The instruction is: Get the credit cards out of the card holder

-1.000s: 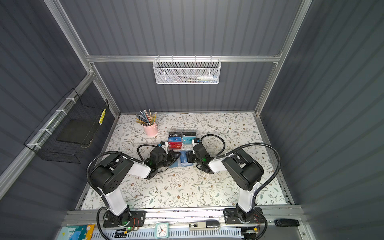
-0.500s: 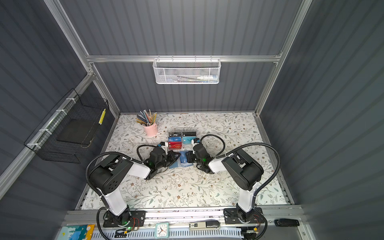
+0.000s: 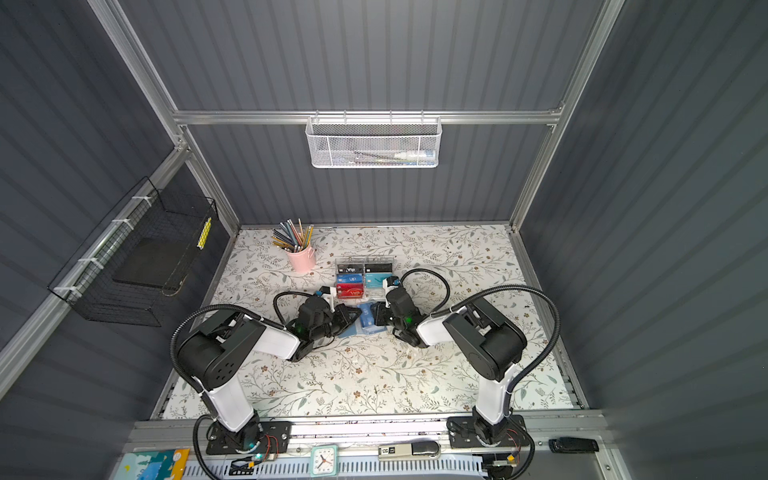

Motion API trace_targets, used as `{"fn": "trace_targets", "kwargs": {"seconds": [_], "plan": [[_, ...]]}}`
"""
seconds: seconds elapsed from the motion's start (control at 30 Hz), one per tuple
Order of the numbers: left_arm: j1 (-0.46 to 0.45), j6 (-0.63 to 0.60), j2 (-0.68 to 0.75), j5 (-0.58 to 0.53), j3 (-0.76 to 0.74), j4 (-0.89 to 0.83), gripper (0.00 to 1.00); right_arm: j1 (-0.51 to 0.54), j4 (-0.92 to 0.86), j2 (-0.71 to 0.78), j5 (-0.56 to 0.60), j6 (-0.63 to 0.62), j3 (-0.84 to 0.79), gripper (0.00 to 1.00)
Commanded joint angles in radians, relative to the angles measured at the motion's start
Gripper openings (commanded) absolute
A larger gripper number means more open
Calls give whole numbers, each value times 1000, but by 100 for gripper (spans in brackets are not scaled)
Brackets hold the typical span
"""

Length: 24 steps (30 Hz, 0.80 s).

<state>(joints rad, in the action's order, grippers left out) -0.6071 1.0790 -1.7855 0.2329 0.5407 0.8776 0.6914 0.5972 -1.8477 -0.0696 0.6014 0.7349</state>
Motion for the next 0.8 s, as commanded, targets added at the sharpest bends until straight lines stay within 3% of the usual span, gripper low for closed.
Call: {"fn": "trace_targets", "kwargs": {"seconds": [0.0, 0.77], "plan": [[0, -24, 32, 25, -9, 30, 12, 23, -281, -84, -81, 6, -64, 29], [9, -40, 60, 23, -41, 23, 2, 24, -290, -80, -86, 3, -57, 29]]}}
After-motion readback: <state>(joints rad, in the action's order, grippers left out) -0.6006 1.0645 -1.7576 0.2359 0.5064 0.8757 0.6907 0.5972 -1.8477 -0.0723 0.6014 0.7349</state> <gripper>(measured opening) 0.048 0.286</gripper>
